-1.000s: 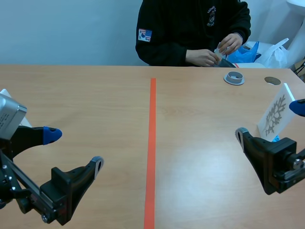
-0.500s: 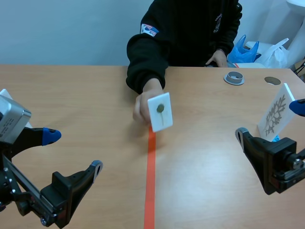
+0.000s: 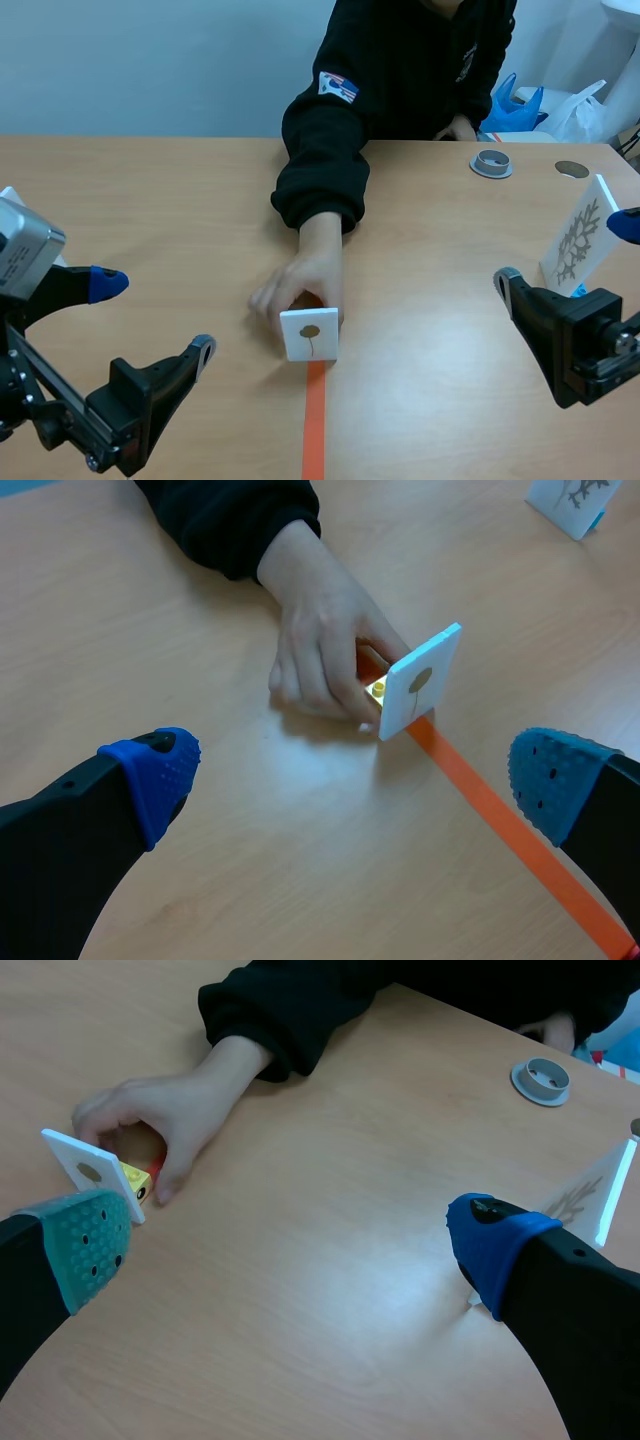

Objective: Sort the leaf by its shape. The table is split by an orange tape line. A compound leaf with several leaflets goes to the left side, a simple leaf with one blade goes to the right side. Return to the home posture when a red brick is placed on the table.

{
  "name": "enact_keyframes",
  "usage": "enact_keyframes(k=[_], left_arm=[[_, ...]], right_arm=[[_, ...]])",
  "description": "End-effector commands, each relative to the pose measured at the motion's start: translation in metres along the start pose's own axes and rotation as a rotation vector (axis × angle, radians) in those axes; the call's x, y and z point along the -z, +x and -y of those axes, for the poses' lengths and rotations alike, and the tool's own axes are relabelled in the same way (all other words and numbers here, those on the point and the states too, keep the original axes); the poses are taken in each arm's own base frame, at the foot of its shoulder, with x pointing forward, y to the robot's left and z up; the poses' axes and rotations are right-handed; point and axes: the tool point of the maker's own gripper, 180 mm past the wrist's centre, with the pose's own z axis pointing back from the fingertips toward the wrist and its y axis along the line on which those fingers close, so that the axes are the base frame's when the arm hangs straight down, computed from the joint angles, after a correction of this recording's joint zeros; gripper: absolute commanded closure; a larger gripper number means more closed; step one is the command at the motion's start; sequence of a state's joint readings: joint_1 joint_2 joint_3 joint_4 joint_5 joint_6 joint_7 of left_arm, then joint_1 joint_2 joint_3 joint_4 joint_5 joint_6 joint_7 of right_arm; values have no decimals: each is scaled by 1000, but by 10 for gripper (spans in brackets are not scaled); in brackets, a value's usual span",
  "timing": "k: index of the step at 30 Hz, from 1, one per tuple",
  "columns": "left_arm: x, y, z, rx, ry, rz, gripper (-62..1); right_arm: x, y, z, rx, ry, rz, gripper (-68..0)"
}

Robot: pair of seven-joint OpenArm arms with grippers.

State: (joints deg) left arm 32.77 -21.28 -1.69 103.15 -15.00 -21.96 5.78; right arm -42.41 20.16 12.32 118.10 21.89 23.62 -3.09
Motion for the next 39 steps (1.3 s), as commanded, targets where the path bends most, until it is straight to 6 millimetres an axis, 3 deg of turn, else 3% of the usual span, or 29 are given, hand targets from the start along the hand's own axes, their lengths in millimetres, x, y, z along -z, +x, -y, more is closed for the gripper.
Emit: enact_keyframes(k=[1, 10, 18, 23, 31, 39], left_arm=[[3, 14, -4, 9, 4, 43, -623], [10, 6, -11, 38, 7, -39, -623], [15, 5, 8, 42, -73, -47, -623], [29, 0, 15, 45, -109, -51, -623], [56, -28, 16, 18, -147, -89, -623], [85, -44, 20, 2, -171, -73, -623]], right_arm=[[1, 8, 4, -8, -6, 30, -679], [1, 8, 4, -8, -6, 30, -679], [1, 8, 4, -8, -6, 32, -679], [1, 9, 4, -8, -6, 34, -679], [1, 9, 4, -8, -6, 34, -679], [1, 9, 4, -8, -7, 38, -679]])
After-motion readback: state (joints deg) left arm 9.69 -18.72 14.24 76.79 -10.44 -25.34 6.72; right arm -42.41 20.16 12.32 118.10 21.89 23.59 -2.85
